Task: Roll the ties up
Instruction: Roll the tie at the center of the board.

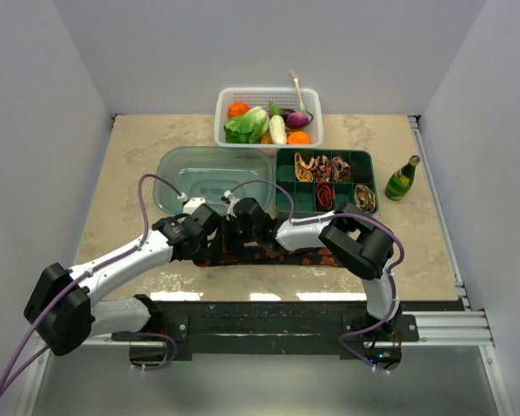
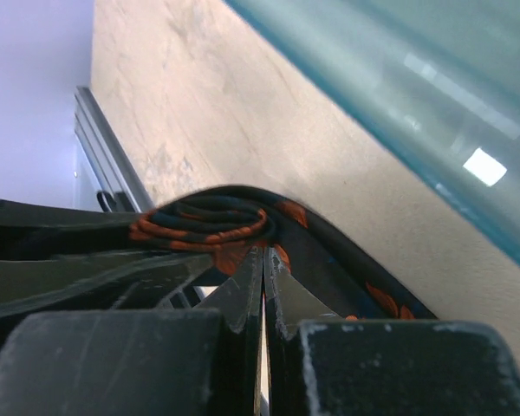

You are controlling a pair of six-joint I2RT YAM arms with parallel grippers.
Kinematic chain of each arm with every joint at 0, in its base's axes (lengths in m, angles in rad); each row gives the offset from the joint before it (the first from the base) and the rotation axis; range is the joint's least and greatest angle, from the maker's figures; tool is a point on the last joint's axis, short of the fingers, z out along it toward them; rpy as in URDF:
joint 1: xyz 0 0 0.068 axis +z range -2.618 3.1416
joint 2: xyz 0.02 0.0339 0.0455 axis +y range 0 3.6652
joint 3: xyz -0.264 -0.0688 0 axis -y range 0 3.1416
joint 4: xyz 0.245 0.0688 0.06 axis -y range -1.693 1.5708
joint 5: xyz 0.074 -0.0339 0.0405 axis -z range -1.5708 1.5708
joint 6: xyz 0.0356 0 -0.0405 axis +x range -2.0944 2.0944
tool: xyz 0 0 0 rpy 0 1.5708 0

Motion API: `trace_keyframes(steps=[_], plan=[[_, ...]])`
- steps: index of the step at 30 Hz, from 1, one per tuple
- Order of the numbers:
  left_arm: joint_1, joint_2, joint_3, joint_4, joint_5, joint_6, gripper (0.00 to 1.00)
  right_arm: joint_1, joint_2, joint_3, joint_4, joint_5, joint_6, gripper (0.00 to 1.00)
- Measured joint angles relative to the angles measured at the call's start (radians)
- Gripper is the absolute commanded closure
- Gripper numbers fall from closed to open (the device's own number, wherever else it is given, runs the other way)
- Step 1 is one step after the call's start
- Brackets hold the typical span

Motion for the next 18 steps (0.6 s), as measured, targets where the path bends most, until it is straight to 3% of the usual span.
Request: trace_keyframes(steps=[18], plan=[[0.000, 0.062, 0.000, 0.004, -0.012, 0.005, 1.00, 0.045, 0.099, 0.037, 0.061, -0.042, 0.047, 1.00]])
